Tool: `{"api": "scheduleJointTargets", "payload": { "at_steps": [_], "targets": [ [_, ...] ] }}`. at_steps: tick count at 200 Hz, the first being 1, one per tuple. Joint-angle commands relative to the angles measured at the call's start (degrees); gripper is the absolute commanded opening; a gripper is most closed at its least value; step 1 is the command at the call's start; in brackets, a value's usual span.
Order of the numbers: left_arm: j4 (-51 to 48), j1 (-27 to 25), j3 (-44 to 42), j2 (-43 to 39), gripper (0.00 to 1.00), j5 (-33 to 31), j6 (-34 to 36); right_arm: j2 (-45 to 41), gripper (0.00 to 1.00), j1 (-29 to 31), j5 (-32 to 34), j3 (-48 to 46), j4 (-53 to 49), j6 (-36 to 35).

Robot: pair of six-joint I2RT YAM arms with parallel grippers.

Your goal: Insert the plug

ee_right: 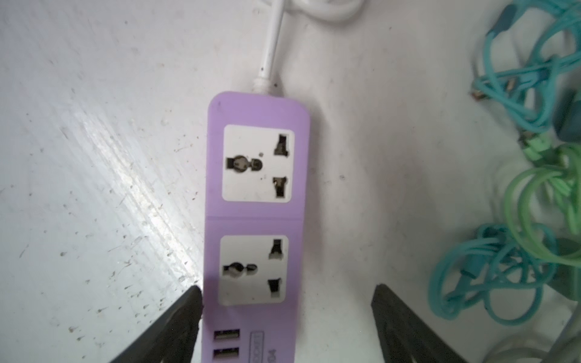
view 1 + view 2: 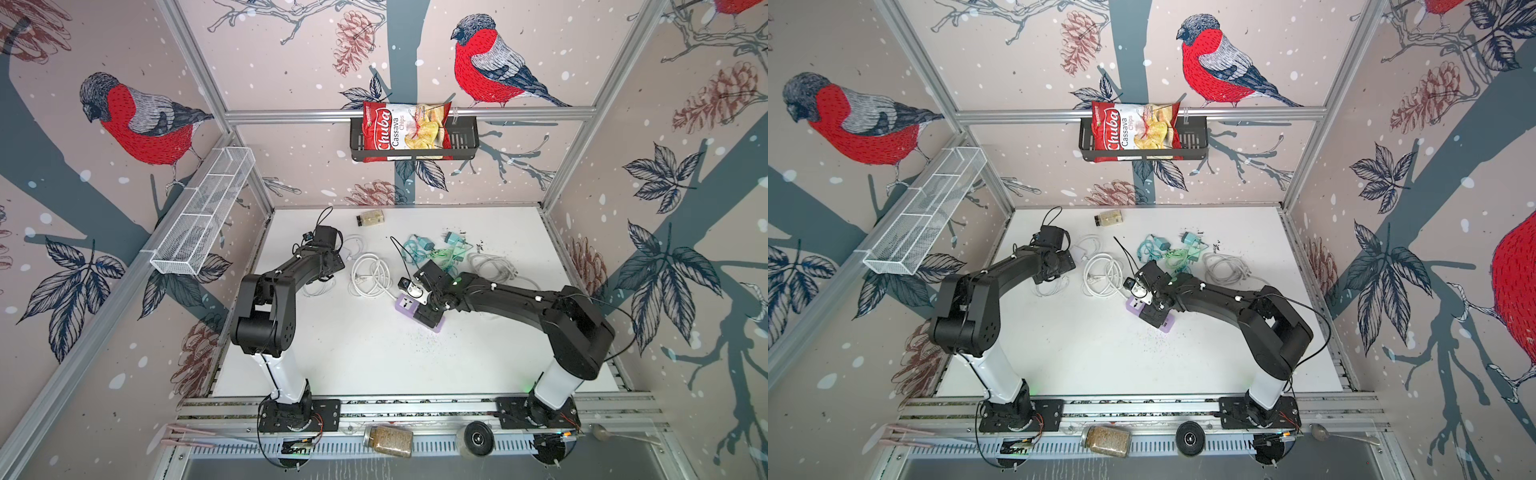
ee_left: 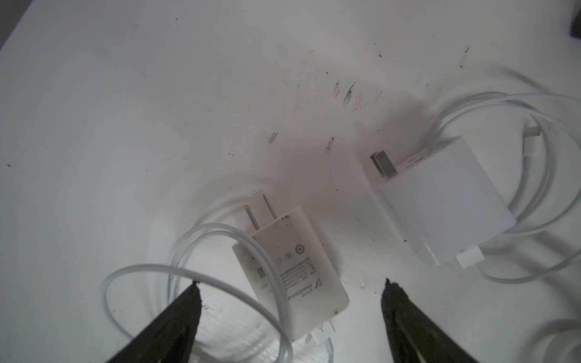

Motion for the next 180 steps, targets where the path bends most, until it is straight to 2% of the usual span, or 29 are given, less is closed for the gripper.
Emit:
{"api": "scheduleJointTargets", "payload": {
  "at_steps": [1,25,71,90,127,180],
  "targets": [
    [-0.49,0.24,0.34,1.08,0.88,0.44,-0.58,-1.63,0.86,-0.31,-0.17,-0.44,2.55,0.76],
    [-1.19,0.24,0.18,0.32,0.86,0.99,-1.41,-2.60,0.86,-0.71,0.05,-0.88,3.00,1.16],
    [-2.28,0.15,-2.21,-9.02,0.83,1.17,-3.78,-2.64,0.86,-0.84,0.39,-0.89,3.37,1.48],
    [0.20,0.10,-2.95,-11.55,0.82,4.43,-2.75,-2.48,0.86,-0.96,0.89,-0.89,3.70,1.60],
    [6.10,-0.12,-2.59,-9.28,0.78,8.50,-2.77,-2.49,0.86,-1.23,1.20,-0.54,3.63,1.86],
    [8.98,-0.12,-0.24,-3.86,0.78,11.08,-2.65,-2.46,0.86,-1.24,1.66,-0.19,2.97,2.48]
  ]
}}
